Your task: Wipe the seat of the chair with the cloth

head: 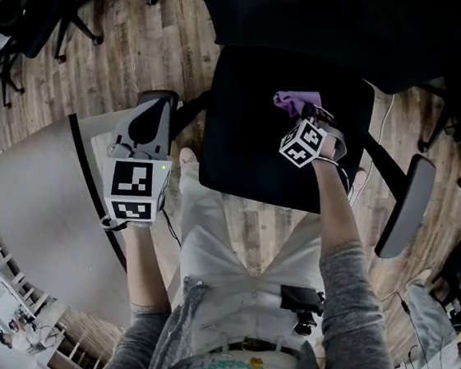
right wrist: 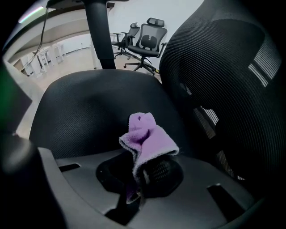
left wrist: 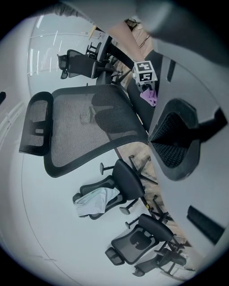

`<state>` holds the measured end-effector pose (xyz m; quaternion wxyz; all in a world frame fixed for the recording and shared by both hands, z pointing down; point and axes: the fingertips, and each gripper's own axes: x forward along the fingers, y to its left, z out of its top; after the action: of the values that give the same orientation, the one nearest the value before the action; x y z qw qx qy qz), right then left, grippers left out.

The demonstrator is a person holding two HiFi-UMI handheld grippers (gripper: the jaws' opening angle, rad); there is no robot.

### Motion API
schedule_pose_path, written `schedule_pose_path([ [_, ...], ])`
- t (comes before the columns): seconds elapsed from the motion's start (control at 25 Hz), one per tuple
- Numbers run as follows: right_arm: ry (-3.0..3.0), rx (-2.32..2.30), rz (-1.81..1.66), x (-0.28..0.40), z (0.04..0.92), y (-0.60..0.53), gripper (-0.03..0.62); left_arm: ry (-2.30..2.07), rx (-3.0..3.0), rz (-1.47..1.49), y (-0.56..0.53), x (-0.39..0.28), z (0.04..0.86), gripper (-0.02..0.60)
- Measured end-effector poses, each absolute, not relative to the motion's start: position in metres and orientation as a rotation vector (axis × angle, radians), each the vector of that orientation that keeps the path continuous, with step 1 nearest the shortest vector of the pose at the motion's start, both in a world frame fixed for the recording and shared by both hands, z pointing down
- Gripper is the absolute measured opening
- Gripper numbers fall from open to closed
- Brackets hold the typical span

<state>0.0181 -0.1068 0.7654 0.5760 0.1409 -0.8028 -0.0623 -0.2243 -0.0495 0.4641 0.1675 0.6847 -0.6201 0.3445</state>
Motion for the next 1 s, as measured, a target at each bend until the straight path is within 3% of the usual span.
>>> schedule_pose_path([
  [1.0,-1.795,0.395,-0.144,0.088,0.761,-0.113,0.048,-1.761,1.941,0.972,-0.049,-0.223,0.464,0.008],
])
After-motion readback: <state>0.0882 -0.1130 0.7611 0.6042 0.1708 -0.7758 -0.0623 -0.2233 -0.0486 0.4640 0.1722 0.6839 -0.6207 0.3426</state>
